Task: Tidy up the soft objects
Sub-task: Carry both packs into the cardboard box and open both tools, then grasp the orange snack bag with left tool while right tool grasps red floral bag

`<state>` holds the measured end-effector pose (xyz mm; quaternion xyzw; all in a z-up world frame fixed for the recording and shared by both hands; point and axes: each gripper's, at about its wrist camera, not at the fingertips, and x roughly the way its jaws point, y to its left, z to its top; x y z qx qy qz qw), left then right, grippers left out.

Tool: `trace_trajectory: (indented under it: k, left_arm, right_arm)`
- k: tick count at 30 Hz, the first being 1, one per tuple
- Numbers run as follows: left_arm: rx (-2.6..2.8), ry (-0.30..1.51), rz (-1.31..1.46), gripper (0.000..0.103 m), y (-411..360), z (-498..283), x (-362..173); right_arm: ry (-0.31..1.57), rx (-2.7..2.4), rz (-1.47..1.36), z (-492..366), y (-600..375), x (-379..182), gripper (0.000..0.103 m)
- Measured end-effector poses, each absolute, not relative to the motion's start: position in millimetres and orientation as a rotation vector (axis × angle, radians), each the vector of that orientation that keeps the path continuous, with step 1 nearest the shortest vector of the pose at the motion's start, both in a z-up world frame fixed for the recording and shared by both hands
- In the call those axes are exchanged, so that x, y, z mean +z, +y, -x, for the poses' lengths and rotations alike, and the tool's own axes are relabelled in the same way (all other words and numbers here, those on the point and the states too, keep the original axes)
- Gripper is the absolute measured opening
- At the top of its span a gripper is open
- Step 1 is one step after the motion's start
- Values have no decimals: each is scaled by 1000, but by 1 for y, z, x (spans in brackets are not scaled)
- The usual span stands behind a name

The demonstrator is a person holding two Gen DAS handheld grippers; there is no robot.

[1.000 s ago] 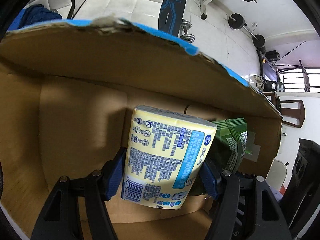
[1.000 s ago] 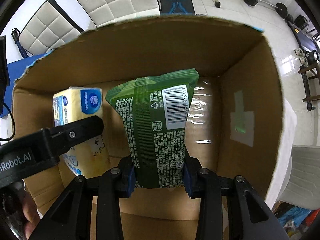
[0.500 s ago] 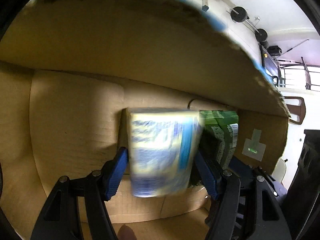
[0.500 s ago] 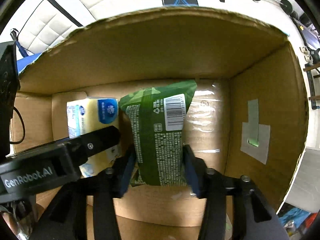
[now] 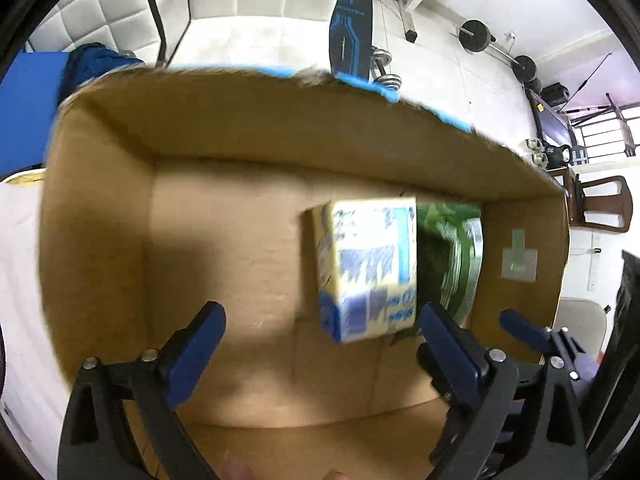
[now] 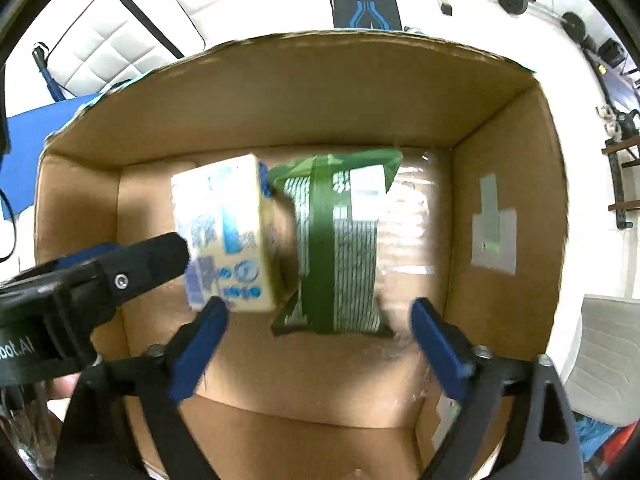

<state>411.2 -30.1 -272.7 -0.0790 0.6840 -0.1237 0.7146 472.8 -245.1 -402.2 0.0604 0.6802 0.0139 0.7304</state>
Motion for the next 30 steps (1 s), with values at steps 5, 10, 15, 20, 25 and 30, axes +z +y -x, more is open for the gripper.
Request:
trace_trajectory:
  k: [5, 10, 15, 20, 25, 30]
  left_arm:
    - [-225, 1441, 144, 100, -5, -367, -264]
    - [-186, 1323, 92, 100, 14, -328, -230]
    - [-156, 1210, 40, 100, 0, -322, -202]
    - [-159, 1133, 4, 100, -17, -312, -184]
    - [-167, 1082, -18, 100, -20, -298, -170]
    - [-162, 1060, -7, 100, -22, -278, -156]
  right_arm:
    - [1427, -22, -94, -436, -234, -377, 103]
    - [1351, -66, -63, -396, -220, -344, 103]
    - [1294, -82, -67, -378, -230, -308, 103]
    - [1240, -102, -68, -353, -229, -286, 103]
    - [1195, -104, -93, -327, -230, -268, 103]
    - [1160, -98, -102, -302, -230, -247, 103]
